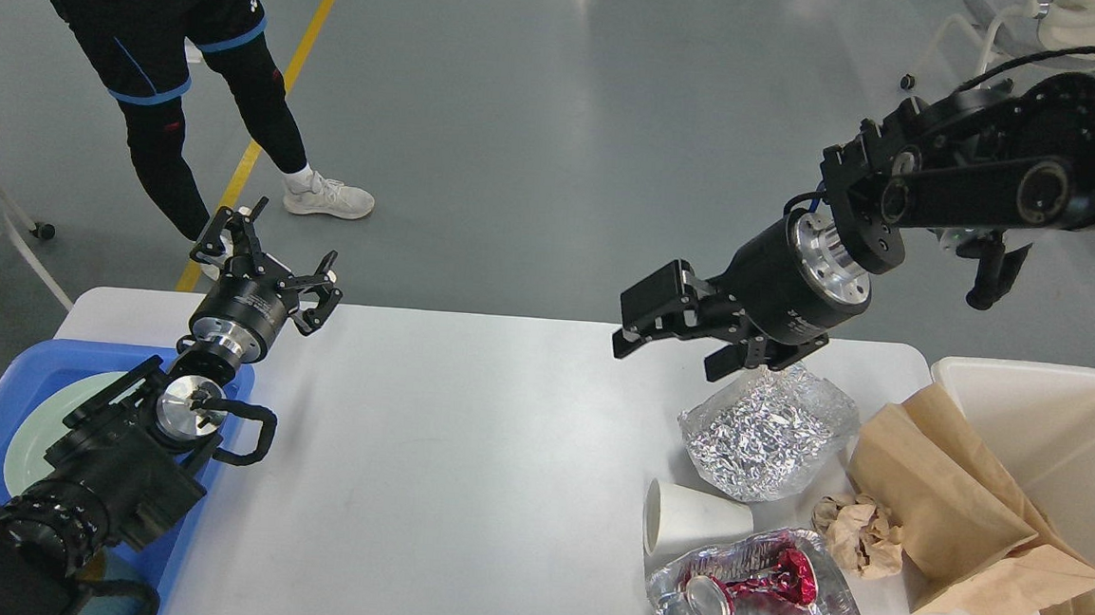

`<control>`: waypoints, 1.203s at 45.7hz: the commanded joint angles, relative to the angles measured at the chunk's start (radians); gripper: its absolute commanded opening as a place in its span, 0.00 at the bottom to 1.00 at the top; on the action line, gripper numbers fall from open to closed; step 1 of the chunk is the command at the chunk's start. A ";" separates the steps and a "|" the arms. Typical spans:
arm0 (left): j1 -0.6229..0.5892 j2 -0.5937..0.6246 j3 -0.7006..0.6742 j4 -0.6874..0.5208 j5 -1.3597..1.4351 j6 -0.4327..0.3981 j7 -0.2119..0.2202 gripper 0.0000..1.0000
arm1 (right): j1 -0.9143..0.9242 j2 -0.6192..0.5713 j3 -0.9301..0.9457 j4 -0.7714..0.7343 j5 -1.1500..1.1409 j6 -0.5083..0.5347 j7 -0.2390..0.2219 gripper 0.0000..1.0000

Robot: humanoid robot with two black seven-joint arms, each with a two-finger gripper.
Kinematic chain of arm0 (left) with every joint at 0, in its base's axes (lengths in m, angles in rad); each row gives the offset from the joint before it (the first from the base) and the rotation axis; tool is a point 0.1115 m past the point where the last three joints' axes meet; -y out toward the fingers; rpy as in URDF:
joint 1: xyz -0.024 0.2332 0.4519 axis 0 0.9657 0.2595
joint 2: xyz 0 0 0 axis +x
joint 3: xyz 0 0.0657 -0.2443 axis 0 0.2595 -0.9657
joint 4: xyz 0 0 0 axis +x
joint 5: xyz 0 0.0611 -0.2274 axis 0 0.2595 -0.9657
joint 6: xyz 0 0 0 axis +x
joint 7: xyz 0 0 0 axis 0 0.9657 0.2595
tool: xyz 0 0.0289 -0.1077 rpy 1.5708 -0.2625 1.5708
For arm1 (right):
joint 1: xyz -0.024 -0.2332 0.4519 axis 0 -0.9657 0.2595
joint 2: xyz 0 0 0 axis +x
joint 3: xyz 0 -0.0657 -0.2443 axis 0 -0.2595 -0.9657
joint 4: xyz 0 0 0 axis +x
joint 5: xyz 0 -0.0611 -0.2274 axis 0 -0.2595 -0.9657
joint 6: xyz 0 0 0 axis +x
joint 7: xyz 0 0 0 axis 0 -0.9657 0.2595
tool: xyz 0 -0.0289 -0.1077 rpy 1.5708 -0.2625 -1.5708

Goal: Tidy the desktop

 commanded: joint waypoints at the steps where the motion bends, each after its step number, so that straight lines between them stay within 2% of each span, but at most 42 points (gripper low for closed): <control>1: 0.000 0.000 0.000 0.000 0.000 0.000 0.000 0.98 | 0.097 0.029 -0.012 0.115 -0.009 0.069 -0.156 1.00; 4: 0.000 -0.001 0.000 0.000 0.000 0.000 0.002 0.98 | 0.137 0.032 -0.012 0.190 -0.009 0.069 -0.168 1.00; 8: 0.000 0.000 0.000 0.000 0.000 -0.002 0.002 0.98 | 0.139 0.022 -0.055 0.196 -0.014 0.019 -0.168 1.00; 13: 0.000 0.000 0.000 0.000 0.000 0.000 0.002 0.98 | 0.079 0.019 -0.216 0.176 -0.034 -0.145 -0.161 1.00; 20: 0.000 0.000 -0.002 0.000 0.000 -0.002 0.000 0.98 | -0.088 0.000 -0.337 0.161 -0.107 -0.409 -0.159 1.00; 25: 0.000 0.000 -0.002 0.000 0.000 -0.002 0.002 0.98 | -0.224 -0.001 -0.427 0.115 -0.110 -0.535 -0.148 1.00; 30: 0.000 0.000 -0.002 0.000 0.000 -0.002 0.000 0.98 | -0.327 -0.024 -0.444 0.069 -0.106 -0.569 -0.130 1.00; 42: 0.000 0.000 0.000 0.000 0.000 -0.002 0.000 0.98 | -0.508 -0.054 -0.445 -0.006 -0.095 -0.627 -0.119 1.00; 46: 0.000 0.000 -0.002 0.000 0.000 0.000 0.002 0.98 | -0.599 -0.052 -0.451 -0.074 -0.057 -0.676 -0.119 1.00; 55: 0.000 0.000 -0.002 0.000 0.000 -0.002 0.000 0.98 | -0.771 -0.054 -0.457 -0.193 0.008 -0.715 -0.119 0.99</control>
